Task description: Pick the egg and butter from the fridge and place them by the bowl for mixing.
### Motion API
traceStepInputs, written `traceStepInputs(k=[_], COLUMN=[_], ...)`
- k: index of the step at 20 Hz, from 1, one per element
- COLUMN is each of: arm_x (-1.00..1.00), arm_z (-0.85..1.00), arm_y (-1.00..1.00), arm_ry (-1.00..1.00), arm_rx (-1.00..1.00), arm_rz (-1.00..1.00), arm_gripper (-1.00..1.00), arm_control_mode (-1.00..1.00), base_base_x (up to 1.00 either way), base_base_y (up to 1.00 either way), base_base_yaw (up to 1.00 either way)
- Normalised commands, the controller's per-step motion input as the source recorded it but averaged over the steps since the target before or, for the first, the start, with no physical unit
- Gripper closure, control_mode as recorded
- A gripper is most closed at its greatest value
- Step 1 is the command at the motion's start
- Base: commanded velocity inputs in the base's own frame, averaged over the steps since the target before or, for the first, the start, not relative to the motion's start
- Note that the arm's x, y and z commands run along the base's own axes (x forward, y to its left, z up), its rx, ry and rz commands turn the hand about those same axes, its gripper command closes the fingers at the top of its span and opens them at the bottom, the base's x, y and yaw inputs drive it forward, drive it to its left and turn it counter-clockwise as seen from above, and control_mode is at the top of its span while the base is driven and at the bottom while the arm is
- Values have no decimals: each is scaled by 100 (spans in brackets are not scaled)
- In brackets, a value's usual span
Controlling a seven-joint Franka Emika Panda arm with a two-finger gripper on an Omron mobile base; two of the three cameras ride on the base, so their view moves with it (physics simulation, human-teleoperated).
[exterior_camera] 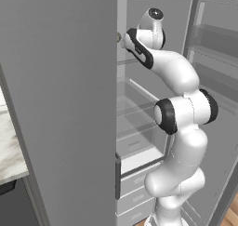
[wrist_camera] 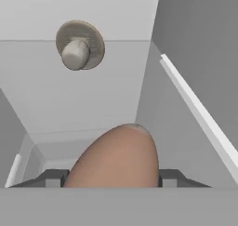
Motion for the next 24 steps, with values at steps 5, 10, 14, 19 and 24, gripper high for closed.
traceStepInputs(k=[5,10,14,19,24], arm_x=[-7,-75,-93,-10,-97], arm_z=[4,43,5,0,14], arm_y=[0,0,-1,0,-7], arm_ry=[-7,-38,-39,-4,-22], arm_rx=[1,5,3,0,4], arm_rz=[0,0,1,0,5], arm_gripper=[100,100,100,100,100], arm_control_mode=[-100,-100,-100,-100,-100], base_base_x=[0,0,0,0,0], base_base_y=[0,0,0,0,0], base_base_yaw=[0,0,0,0,0])
